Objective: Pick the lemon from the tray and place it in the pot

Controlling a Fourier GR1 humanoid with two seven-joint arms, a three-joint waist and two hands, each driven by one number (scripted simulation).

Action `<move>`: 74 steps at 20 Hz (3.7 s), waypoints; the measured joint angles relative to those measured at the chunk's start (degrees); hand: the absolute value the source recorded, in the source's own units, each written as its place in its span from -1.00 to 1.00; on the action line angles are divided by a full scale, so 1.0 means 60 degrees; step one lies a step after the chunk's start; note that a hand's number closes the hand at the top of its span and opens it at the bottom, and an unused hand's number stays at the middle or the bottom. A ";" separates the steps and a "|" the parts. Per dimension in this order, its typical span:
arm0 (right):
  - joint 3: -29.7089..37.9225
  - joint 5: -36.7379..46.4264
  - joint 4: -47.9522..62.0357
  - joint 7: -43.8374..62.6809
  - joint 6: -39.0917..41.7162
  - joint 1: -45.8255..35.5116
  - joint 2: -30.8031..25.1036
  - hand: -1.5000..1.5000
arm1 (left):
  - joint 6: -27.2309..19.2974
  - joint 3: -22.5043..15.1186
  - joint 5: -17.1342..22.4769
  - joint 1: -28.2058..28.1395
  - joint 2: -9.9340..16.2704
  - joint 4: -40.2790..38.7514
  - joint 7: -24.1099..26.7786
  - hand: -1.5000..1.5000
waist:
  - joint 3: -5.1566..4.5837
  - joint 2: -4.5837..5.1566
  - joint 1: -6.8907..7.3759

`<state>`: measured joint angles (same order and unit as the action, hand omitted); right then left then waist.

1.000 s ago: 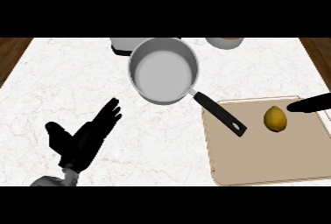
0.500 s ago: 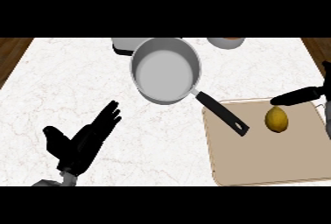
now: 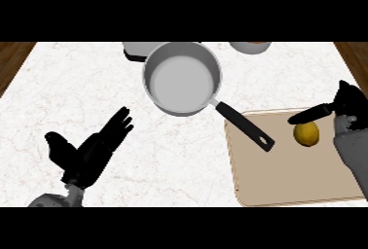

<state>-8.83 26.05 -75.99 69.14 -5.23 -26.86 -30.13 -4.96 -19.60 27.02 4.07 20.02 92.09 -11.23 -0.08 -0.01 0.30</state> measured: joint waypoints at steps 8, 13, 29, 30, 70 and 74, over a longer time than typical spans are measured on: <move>0.0157 0.0581 0.0232 0.0023 0.0359 0.0218 0.0353 -1.00 | -0.0019 0.0103 -0.0182 -0.0120 -0.0123 0.0162 -0.0084 0.00 | 0.0004 -0.0015 -0.0044; 0.0415 0.0821 0.0379 -0.0136 0.0447 0.0431 0.0639 -1.00 | -0.0079 0.0086 -0.0363 -0.0206 -0.0218 0.0346 -0.0229 0.00 | 0.0007 -0.0013 -0.0041; 0.1336 0.1624 0.1010 -0.0549 0.0597 0.0913 0.1424 -1.00 | 0.0356 0.0462 -0.0671 -0.0137 -0.0643 -0.0072 -0.0157 0.00 | 0.0010 0.0004 -0.0034; 0.1394 0.1716 0.1194 -0.0639 0.0561 0.0870 0.1505 -1.00 | 0.0416 0.0498 -0.0679 -0.0156 -0.0638 -0.0089 -0.0173 0.00 | 0.0010 0.0005 -0.0025; -0.5062 0.9190 -0.3361 -0.0879 -0.3087 0.6232 0.4824 1.00 | 0.0899 0.1400 -0.1599 -0.0695 -0.1499 0.0354 -0.0754 0.00 | -0.0057 -0.0201 -0.0453; -0.6060 1.1161 -0.5097 -0.0599 -0.2917 0.7141 0.4883 1.00 | 0.0997 0.1456 -0.1582 -0.0792 -0.1415 0.0333 -0.0722 0.00 | -0.0039 -0.0191 -0.0495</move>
<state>-45.19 93.01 -106.57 65.55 -22.74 15.98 -0.83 1.02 -10.86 17.53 -0.68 11.53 94.09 -15.57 -0.31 -1.15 -2.67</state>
